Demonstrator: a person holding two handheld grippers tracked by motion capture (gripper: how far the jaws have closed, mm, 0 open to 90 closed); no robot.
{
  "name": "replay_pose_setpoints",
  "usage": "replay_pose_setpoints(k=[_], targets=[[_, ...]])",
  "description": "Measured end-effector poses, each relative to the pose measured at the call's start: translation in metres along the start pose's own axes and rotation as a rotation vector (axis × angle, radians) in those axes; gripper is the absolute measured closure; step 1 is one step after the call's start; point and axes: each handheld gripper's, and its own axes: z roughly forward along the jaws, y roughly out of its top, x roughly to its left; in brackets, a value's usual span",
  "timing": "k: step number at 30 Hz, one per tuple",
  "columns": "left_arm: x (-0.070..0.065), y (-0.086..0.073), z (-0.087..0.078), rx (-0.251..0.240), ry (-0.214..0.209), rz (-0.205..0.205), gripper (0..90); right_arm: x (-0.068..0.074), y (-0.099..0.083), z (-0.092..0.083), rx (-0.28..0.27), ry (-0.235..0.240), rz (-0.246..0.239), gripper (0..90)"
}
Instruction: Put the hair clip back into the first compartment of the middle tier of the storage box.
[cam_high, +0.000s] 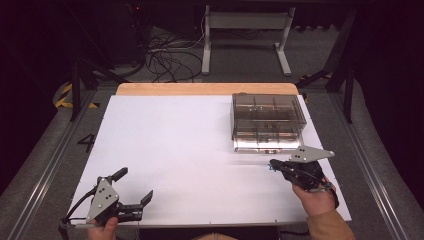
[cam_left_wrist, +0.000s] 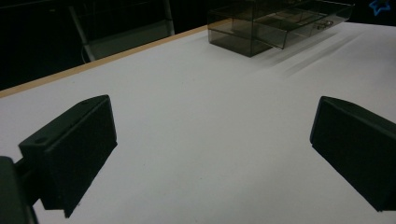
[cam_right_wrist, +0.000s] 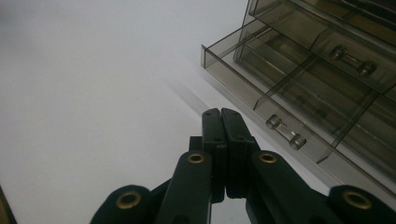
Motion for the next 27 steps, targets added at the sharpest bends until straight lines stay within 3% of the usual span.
replay_pose_setpoints(k=[27], targets=[[0.000,0.000,0.000,0.003,-0.003,-0.001,1.1,-0.013,0.035,0.015,-0.056,-0.022,0.013,89.7]])
